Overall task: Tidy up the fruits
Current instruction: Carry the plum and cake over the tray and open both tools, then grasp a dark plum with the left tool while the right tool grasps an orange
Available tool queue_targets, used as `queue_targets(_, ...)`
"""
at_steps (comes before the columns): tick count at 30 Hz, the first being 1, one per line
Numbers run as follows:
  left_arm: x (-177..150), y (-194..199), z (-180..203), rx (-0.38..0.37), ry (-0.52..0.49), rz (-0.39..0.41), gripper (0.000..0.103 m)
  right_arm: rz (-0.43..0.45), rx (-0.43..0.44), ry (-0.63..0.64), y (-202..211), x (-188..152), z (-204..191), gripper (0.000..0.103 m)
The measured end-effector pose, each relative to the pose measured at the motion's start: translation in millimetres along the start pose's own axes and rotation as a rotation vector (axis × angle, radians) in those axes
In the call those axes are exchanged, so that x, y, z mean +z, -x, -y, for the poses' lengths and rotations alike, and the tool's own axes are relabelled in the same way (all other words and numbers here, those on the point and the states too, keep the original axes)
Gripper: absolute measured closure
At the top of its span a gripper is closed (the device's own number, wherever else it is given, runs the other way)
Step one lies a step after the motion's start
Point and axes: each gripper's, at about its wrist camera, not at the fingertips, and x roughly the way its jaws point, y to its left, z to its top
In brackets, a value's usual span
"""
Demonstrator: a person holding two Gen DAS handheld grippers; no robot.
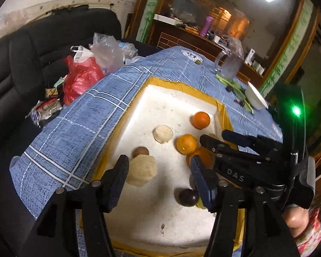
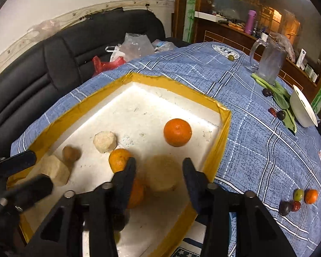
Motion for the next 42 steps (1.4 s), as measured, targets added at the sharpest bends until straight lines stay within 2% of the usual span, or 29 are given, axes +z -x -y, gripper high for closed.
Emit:
queue_targets(5, 2, 9, 4, -0.020, 0.003, 0.013, 0.039, 0.046, 0.004, -0.027, 21, -2, 10, 0.047)
queue_targets(7, 1, 14, 10, -0.038, -0.003, 0.022, 0.037, 0.070, -0.003, -0.045, 36, -10, 19, 0.042)
queue_targets(11, -1, 14, 26, -0.058, -0.030, 0.021, 0.033, 0.103, -0.027, -0.114, 66, -37, 48, 0.041)
queue_targets(15, -6, 18, 53, -0.097, -0.091, 0.012, 0.032, 0.088, -0.087, -0.232, 89, -75, 105, 0.039)
queue_targets(19, -18, 21, 89, -0.131, -0.166, 0.022, 0.025, 0.062, -0.148, -0.394, 102, -111, 171, 0.039)
queue_targets(25, -34, 1, 144, -0.168, -0.270, -0.057, 0.026, 0.067, -0.182, -0.575, 111, -146, 240, 0.039)
queue_targets(32, -43, -27, 197, -0.187, -0.371, -0.110, 0.026, 0.098, -0.182, -0.603, 101, -139, 271, 0.039)
queue_targets(35, -42, -38, 209, -0.193, -0.373, -0.124, 0.026, 0.104, -0.201, -0.588, 87, -126, 281, 0.040)
queue_targets(37, -40, -48, 217, -0.183, -0.374, -0.127, 0.026, 0.107, -0.238, -0.573, 76, -118, 287, 0.047)
queue_targets(42, -36, -74, 227, -0.153, -0.366, -0.150, 0.026, 0.091, -0.253, -0.566, 49, -110, 299, 0.047)
